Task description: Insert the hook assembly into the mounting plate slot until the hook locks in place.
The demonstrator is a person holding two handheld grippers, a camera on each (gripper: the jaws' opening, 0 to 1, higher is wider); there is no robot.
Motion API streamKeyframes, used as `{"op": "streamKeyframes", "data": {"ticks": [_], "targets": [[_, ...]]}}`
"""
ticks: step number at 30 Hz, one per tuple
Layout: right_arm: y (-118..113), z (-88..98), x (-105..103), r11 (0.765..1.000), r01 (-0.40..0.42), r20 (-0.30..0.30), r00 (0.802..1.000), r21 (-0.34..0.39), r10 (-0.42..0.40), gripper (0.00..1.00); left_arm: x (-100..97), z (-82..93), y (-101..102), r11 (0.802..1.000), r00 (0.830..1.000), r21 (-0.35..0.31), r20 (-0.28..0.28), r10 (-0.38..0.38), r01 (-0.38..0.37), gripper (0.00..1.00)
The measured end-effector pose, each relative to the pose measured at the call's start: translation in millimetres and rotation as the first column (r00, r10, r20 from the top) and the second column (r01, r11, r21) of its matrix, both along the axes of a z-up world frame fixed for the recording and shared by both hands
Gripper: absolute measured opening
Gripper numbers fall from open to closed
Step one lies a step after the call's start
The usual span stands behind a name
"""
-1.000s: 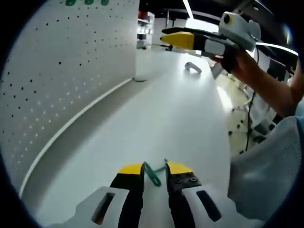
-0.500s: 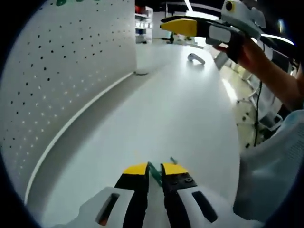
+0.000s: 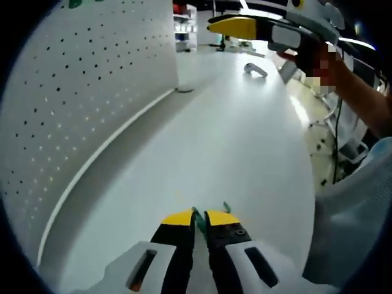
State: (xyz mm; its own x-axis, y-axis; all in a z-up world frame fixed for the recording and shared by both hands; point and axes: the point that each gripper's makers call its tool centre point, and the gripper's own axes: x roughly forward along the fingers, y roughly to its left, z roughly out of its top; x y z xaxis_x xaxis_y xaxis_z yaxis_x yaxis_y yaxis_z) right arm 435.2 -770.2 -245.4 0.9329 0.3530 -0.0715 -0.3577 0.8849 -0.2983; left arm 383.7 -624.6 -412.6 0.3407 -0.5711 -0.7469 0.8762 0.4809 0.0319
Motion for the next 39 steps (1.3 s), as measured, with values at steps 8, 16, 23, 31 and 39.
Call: {"op": "streamKeyframes", "data": {"ticks": [8,16,23,31,39], "targets": [[3,0.3,0,1.000,-0.010,-0.001,1.000,-0.005,0.010,0.44,0.6,-0.3,-1,1.000,1.000,-0.002,-0.003,0.009,-0.009,0.08],[2,0.9,0,1.000,-0.009,-0.003,1.000,-0.013,0.009,0.44,1.3,-2.1,-2,1.000,1.000,-0.001,-0.008,0.013,-0.013,0.07],[3,1.1,-1,1.000,-0.009,-0.002,1.000,-0.018,0.009,0.44,2.4,-2.6,0,1.000,1.000,0.003,-0.007,0.014,-0.014,0.04],[6,1.7,-1,1.000,-0.012,-0.002,1.000,-0.020,0.012,0.44,2.9,-0.2,3,1.000,1.000,-0.007,-0.008,0.021,-0.021,0.02],[12,5.6,-2,0.999,-0.023,0.005,1.000,-0.025,0.023,0.44,5.2,6.5,4,0.999,0.999,-0.035,0.005,0.036,-0.036,0.02]]}}
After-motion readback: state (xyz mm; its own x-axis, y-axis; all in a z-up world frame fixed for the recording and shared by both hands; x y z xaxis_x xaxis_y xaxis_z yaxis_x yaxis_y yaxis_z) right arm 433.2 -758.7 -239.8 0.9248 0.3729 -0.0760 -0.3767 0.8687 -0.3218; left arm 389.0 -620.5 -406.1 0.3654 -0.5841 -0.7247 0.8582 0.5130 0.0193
